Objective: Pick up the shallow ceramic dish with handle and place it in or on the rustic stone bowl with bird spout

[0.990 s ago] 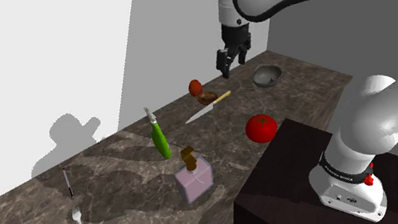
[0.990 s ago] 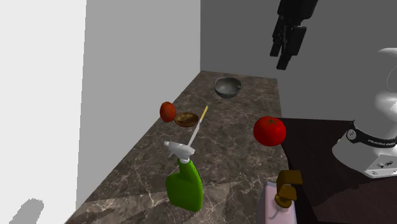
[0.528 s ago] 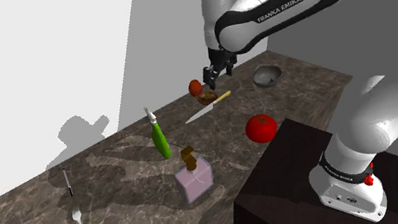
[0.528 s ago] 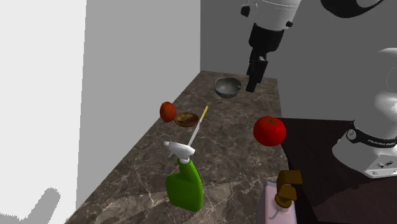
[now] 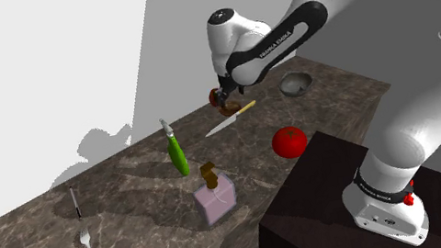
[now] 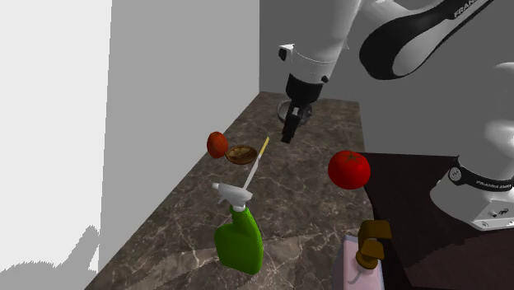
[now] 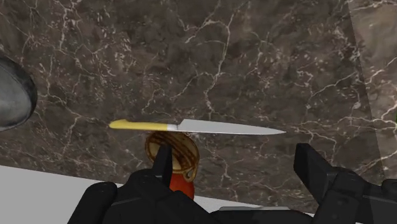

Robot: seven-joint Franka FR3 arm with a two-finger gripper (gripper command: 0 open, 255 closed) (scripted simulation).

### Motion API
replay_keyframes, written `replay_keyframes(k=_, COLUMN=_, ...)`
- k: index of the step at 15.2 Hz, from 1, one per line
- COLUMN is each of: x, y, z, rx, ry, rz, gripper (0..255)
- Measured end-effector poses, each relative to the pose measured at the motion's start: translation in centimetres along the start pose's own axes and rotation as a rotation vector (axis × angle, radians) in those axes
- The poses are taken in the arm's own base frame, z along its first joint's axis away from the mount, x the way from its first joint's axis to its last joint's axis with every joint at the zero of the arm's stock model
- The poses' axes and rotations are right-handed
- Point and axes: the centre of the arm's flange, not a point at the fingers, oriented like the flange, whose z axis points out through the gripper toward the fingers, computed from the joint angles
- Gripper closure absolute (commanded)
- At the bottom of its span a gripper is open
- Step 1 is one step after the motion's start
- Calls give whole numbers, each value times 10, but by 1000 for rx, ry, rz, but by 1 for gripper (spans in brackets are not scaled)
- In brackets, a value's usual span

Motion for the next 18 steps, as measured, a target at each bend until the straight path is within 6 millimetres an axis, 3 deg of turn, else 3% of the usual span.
replay_keyframes(k=11, x=72, y=-13, z=116, rx=-105, ry=74, rz=121, gripper=0)
replay_keyframes(k=18, x=131, y=-11, z=190, rx=-174, ry=123, rz=199, gripper=0)
